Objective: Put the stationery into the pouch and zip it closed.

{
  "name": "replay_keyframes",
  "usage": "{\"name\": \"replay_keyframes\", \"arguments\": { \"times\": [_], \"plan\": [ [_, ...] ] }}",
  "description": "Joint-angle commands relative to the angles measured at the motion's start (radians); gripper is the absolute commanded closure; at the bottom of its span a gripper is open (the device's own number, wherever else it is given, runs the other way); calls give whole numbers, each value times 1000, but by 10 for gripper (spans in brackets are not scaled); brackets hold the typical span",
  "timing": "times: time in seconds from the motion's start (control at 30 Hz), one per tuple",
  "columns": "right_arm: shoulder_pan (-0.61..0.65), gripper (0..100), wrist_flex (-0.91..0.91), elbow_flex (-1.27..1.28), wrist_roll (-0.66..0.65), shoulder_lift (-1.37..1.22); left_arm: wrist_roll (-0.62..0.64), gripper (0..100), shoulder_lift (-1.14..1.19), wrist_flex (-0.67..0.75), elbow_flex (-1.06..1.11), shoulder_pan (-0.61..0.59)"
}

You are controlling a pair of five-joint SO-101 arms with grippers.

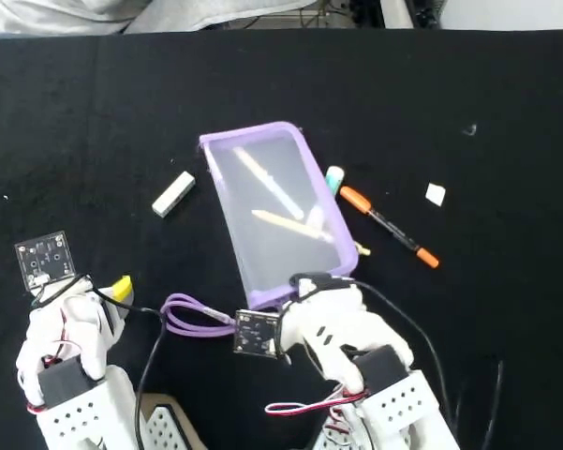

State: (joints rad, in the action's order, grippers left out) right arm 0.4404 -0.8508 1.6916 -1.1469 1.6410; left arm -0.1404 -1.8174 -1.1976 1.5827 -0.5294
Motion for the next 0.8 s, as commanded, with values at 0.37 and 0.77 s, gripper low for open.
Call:
{"name": "replay_keyframes", "arguments": {
  "times": [0.37,0.77],
  "plan": [
    [-17,988,-15,-278,282,-1,0,669,-8,-141,-219,318],
    [-17,988,-21,-337,356,-2,32,670,-8,-140,-440,711]
  ]
}}
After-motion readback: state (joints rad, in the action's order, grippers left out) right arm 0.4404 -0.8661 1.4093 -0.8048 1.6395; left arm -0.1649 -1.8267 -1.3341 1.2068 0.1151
